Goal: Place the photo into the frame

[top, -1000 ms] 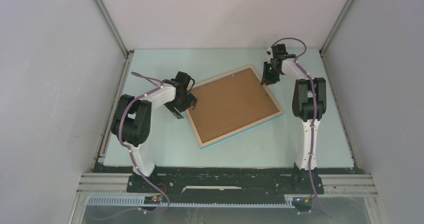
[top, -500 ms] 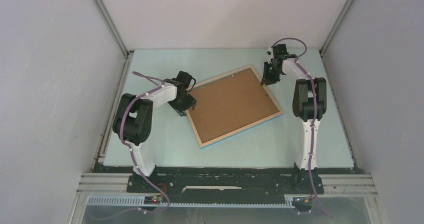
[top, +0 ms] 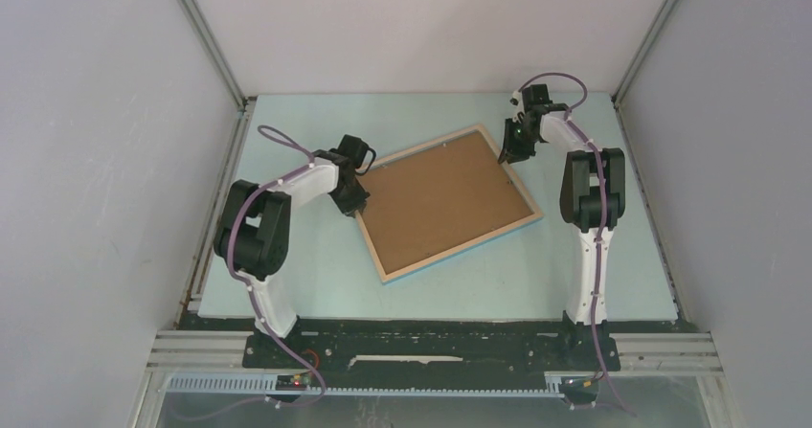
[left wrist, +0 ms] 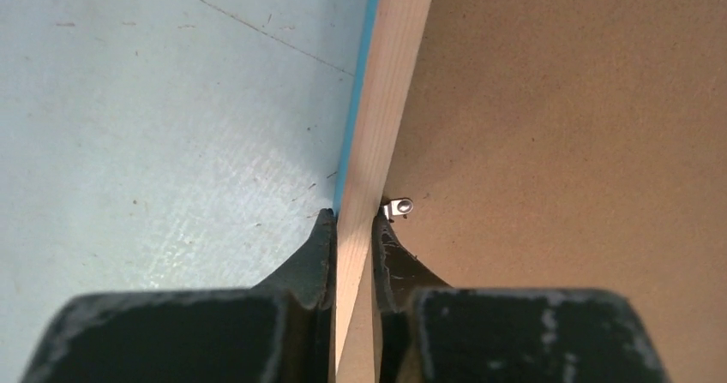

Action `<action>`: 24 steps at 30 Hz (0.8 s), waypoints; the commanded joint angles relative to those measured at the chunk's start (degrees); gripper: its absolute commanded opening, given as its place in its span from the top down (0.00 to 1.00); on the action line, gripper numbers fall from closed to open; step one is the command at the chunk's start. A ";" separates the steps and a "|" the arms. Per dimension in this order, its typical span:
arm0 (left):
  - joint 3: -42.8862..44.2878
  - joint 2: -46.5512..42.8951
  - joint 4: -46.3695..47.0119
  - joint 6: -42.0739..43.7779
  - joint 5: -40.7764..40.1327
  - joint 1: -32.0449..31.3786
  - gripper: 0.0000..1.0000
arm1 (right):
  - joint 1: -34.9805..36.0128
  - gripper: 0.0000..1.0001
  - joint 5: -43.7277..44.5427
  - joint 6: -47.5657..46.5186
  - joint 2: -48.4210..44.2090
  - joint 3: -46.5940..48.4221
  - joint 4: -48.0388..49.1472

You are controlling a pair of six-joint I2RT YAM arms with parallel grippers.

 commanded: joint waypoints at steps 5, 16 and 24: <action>1.40 -2.86 0.39 13.39 -2.86 0.35 0.94 | -0.34 0.84 -0.19 1.01 1.17 1.42 -1.51; -6.49 -16.86 5.78 19.39 1.37 0.37 0.39 | -0.95 0.83 -0.43 1.68 -0.12 -0.40 -0.12; -15.51 -18.99 11.03 17.83 10.58 0.48 0.17 | -0.88 0.69 -0.60 1.80 -3.02 -3.19 2.75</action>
